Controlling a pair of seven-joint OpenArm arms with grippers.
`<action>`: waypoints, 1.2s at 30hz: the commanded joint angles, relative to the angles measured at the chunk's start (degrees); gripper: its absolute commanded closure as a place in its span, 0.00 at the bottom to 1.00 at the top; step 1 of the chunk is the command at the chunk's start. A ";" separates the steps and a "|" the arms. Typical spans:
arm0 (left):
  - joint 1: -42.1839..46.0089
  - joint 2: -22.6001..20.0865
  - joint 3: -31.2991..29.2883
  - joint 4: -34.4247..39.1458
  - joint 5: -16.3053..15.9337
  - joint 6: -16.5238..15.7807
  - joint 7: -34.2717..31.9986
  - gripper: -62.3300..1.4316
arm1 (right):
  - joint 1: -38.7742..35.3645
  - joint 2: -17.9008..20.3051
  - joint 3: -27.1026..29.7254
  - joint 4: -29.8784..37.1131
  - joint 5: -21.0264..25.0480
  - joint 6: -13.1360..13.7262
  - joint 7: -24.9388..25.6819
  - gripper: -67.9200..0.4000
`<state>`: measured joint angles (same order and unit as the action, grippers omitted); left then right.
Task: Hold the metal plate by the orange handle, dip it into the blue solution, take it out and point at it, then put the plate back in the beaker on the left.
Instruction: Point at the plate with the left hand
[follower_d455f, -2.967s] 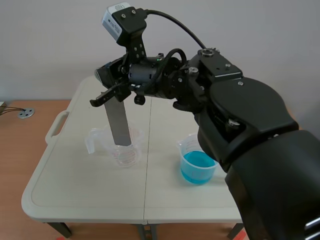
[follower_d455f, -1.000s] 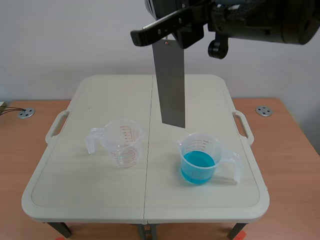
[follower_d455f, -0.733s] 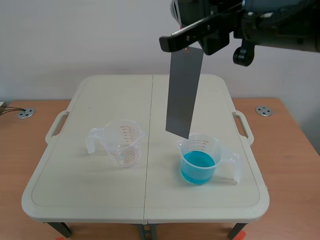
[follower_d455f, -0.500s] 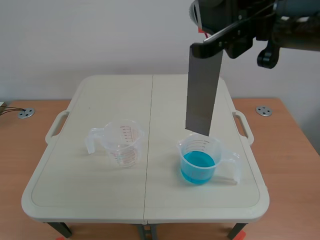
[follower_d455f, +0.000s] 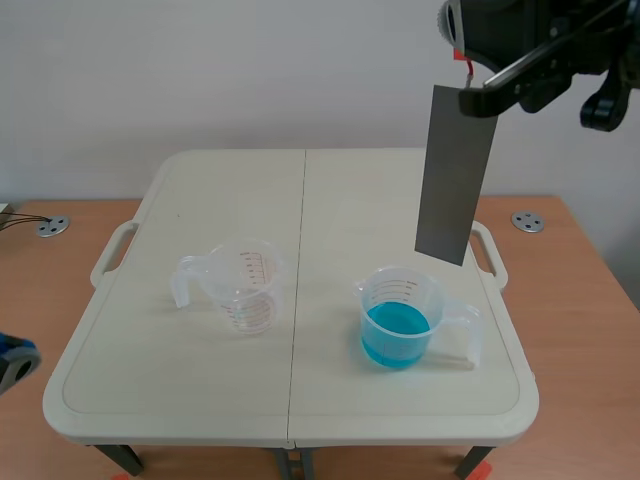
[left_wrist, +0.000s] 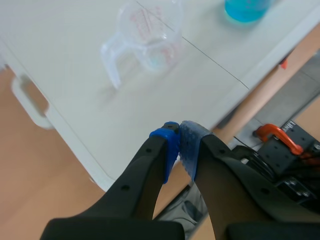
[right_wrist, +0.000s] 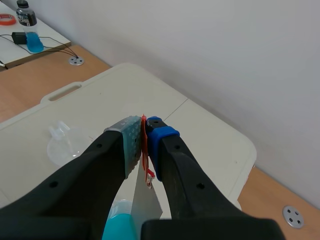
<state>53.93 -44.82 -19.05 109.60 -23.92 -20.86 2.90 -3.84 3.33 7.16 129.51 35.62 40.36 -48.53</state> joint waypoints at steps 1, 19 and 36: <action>-1.92 -0.02 0.59 0.68 -0.55 -0.13 -0.46 0.93 | 0.68 0.15 0.07 -0.74 0.85 0.48 1.09 0.98; -34.88 0.70 23.65 -2.93 -0.28 -3.87 6.60 0.94 | 0.83 0.17 0.07 -4.87 -0.92 2.36 5.42 0.98; -62.86 16.98 45.13 -23.12 7.02 -10.51 14.16 0.94 | 0.83 0.17 0.07 -4.87 -0.92 2.36 5.86 0.98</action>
<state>-8.54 -28.23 26.35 85.67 -16.73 -30.85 17.78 -3.81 3.33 7.11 123.96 34.06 42.28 -43.72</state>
